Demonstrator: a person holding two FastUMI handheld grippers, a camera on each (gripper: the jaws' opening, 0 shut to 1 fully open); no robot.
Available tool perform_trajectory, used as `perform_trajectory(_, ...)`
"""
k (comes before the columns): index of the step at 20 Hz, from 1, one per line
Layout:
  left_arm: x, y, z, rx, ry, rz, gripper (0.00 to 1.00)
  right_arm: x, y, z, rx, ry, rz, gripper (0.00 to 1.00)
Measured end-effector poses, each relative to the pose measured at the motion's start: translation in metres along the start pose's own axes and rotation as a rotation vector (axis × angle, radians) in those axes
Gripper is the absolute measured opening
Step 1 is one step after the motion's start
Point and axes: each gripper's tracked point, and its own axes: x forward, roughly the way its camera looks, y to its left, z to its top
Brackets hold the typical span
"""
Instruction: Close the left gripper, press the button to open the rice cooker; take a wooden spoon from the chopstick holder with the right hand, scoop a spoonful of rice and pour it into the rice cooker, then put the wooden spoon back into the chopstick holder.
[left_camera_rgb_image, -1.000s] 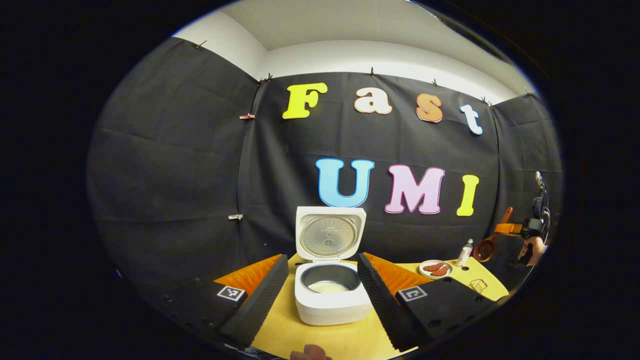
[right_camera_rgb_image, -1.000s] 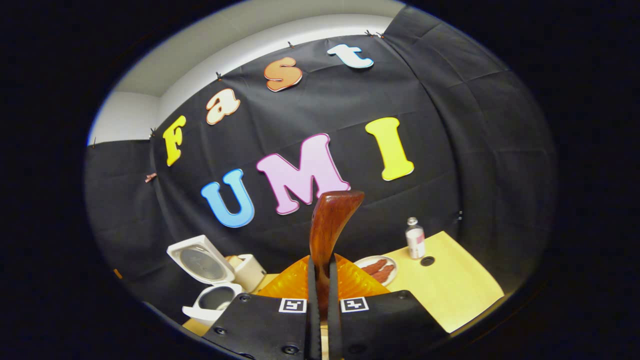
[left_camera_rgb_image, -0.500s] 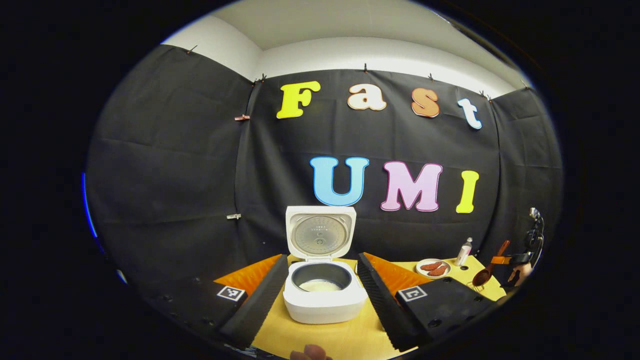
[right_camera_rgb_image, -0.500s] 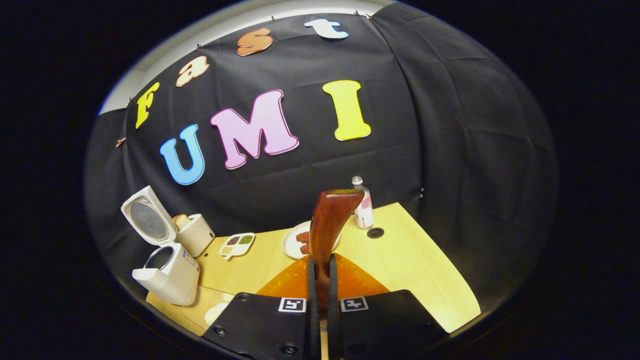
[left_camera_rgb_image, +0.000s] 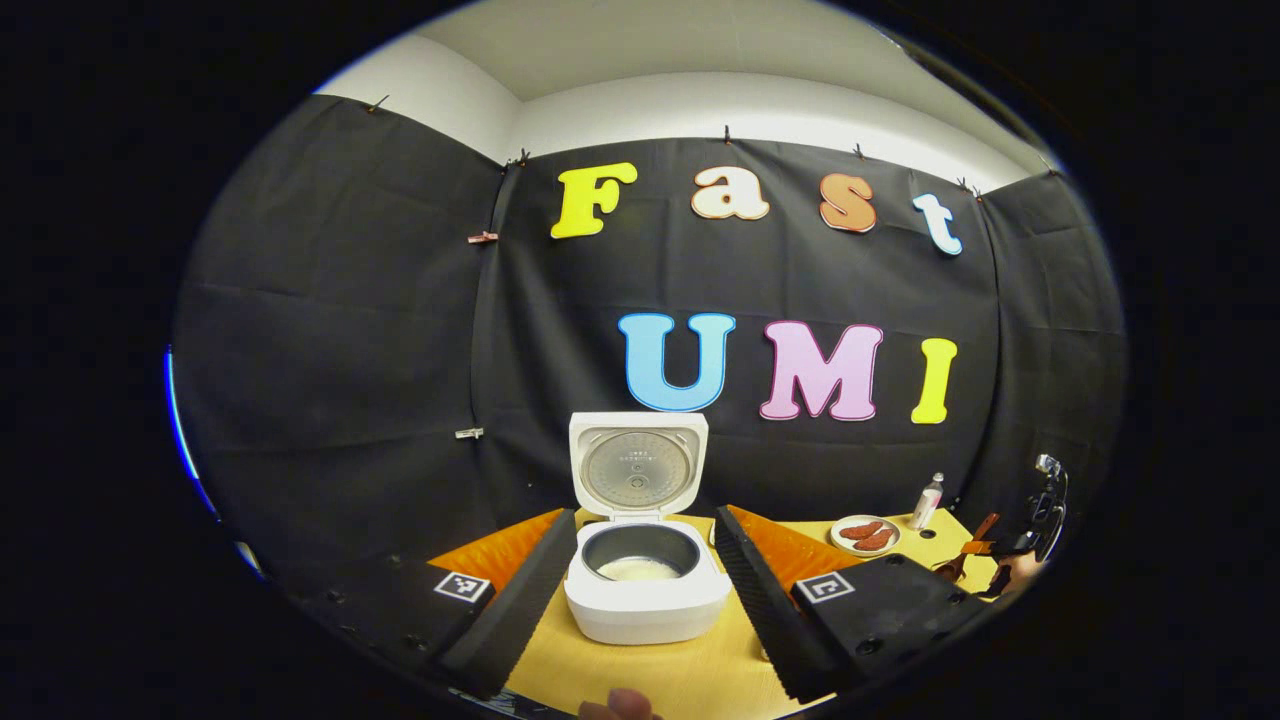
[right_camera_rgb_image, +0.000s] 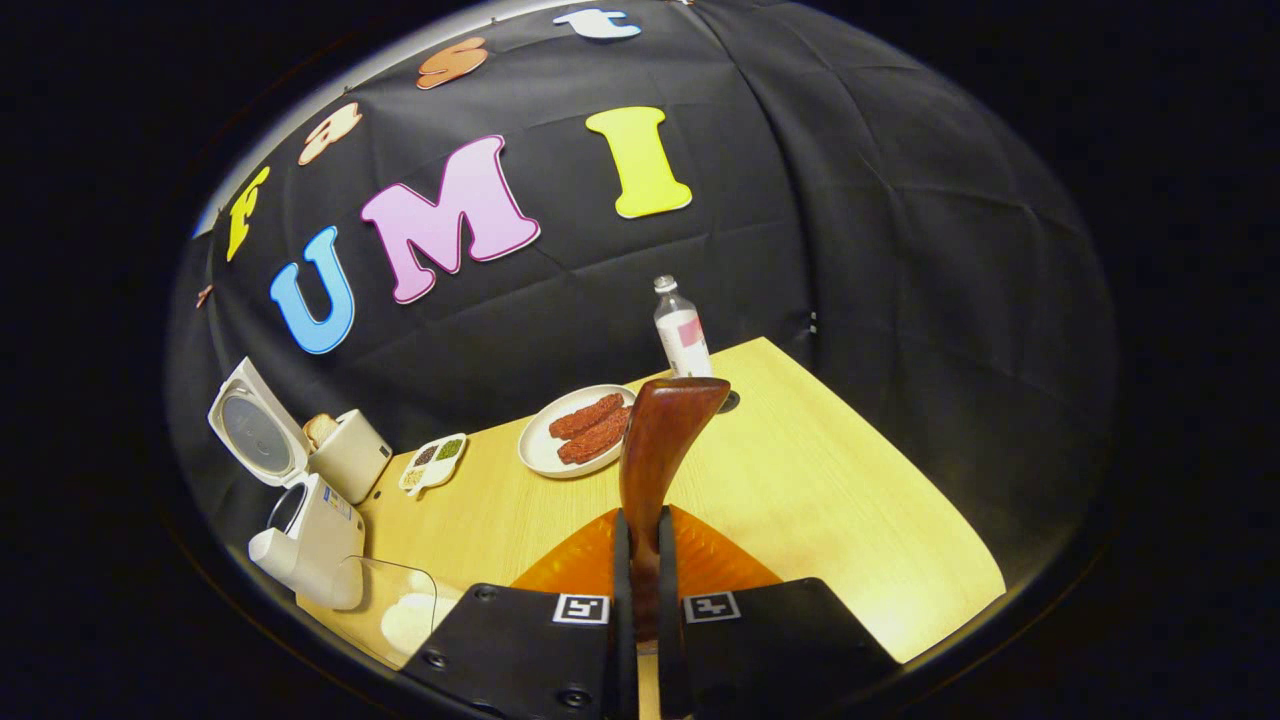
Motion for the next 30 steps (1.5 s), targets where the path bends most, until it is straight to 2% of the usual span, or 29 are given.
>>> perform_trajectory(4, 0.005, 0.005, 0.002, -0.002, -0.003, -0.010, 0.95, -0.002, -0.007, 0.000, 0.023, -0.004, -0.024, 0.18)
perform_trajectory(7, 0.010, 0.010, 0.003, -0.003, -0.009, -0.028, 0.95, -0.015, -0.018, 0.010, 0.054, -0.020, -0.060, 0.29)
perform_trajectory(8, 0.014, 0.011, 0.002, -0.007, -0.011, -0.036, 0.95, -0.020, -0.020, 0.010, 0.056, -0.020, -0.066, 0.42)
perform_trajectory(9, 0.017, 0.011, 0.004, -0.014, -0.014, -0.051, 0.95, -0.026, -0.024, 0.012, 0.050, -0.029, -0.079, 0.50)
perform_trajectory(10, 0.021, 0.010, 0.005, -0.022, -0.019, -0.067, 0.95, -0.032, -0.028, 0.016, 0.044, -0.041, -0.091, 0.47)
perform_trajectory(12, 0.030, 0.015, 0.008, -0.029, -0.028, -0.086, 0.95, -0.047, -0.031, 0.022, 0.049, -0.059, -0.108, 0.74)
perform_trajectory(15, 0.044, 0.021, 0.014, -0.026, -0.046, -0.109, 0.95, -0.073, -0.038, 0.026, 0.038, -0.088, -0.157, 0.89)
perform_trajectory(17, 0.057, 0.028, 0.027, -0.005, -0.079, -0.116, 0.95, -0.095, -0.036, 0.033, 0.024, -0.120, -0.178, 0.94)
perform_trajectory(21, 0.094, 0.041, 0.067, -0.006, -0.164, -0.124, 0.95, -0.141, -0.028, 0.049, -0.029, -0.181, -0.241, 0.97)
perform_trajectory(26, 0.158, 0.049, 0.103, -0.027, -0.218, -0.122, 0.95, -0.201, 0.018, 0.078, -0.132, -0.276, -0.232, 0.98)
perform_trajectory(30, 0.218, 0.050, 0.117, -0.029, -0.220, -0.120, 0.95, -0.246, 0.064, 0.098, -0.171, -0.372, -0.196, 0.98)
